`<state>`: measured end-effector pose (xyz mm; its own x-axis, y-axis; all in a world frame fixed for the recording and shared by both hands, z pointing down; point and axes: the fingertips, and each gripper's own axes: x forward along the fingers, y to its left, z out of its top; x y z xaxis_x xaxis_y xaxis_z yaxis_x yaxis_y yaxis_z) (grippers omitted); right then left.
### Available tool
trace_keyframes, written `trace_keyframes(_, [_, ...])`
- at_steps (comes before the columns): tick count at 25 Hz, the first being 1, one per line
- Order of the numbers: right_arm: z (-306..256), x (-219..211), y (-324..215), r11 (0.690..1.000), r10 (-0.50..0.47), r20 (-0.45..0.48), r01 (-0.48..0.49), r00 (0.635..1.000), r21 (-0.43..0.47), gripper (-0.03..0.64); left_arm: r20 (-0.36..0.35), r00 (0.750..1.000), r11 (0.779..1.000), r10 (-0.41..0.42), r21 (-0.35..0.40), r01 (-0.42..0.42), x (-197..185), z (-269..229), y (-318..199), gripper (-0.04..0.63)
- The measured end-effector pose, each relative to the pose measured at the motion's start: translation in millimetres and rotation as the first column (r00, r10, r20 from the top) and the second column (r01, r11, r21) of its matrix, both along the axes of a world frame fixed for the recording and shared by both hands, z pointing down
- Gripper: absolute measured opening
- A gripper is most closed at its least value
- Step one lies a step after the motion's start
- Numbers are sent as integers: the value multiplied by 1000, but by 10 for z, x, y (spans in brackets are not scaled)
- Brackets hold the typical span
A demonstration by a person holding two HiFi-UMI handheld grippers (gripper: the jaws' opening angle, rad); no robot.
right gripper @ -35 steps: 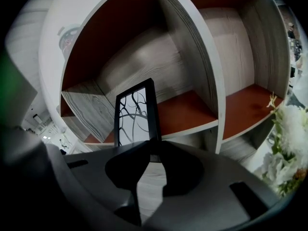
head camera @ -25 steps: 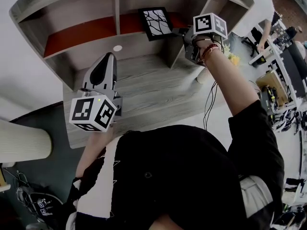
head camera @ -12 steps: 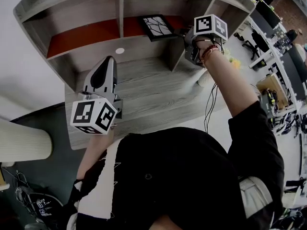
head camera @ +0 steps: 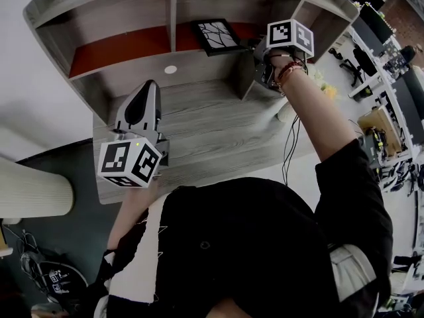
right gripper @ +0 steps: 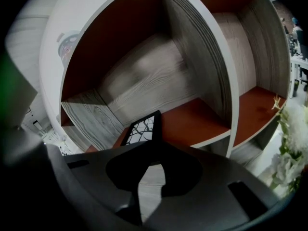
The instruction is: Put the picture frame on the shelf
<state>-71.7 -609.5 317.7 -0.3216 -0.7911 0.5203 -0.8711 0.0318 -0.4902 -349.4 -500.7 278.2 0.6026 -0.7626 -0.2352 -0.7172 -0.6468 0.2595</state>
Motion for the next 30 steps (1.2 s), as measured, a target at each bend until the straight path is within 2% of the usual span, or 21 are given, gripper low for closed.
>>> trace_keyframes(6, [-12, -24, -43, 999, -22, 55, 20, 998, 41, 73, 16, 999, 999, -39, -7, 39, -9, -15, 76, 12])
trace_keyframes(10, [-25, 34, 3, 994, -37, 140, 23, 989, 103, 179, 31, 996, 996, -88, 9, 88, 1, -109, 245, 12])
trace_keyframes(14, [-91, 151, 124, 982, -30, 253, -19, 967, 188, 189, 17, 991, 991, -132, -8, 133, 96, -149, 434, 12])
trace_keyframes(17, [-66, 197, 376, 975, -47, 362, -37, 931, 219, 160, 20, 989, 989, -144, -29, 144, 285, -120, 605, 12])
trace_keyframes(22, [151, 159, 940, 983, -80, 550, -26, 831, 181, 125, 25, 993, 989, -115, -86, 117, 717, 12, 922, 12])
trace_keyframes(26, [425, 65, 1431, 994, -77, 620, 9, 781, 112, 46, 23, 995, 989, -96, -110, 98, 1029, 93, 1187, 12])
trace_keyframes(28, [442, -42, 1668, 991, -123, 638, 58, 760, 123, 49, 34, 995, 989, -95, -109, 98, 1164, 107, 1330, 12])
trace_keyframes(30, [383, -151, 1892, 978, -200, 615, 123, 762, 165, 54, 50, 994, 988, -102, -110, 107, 1280, 133, 1480, 12])
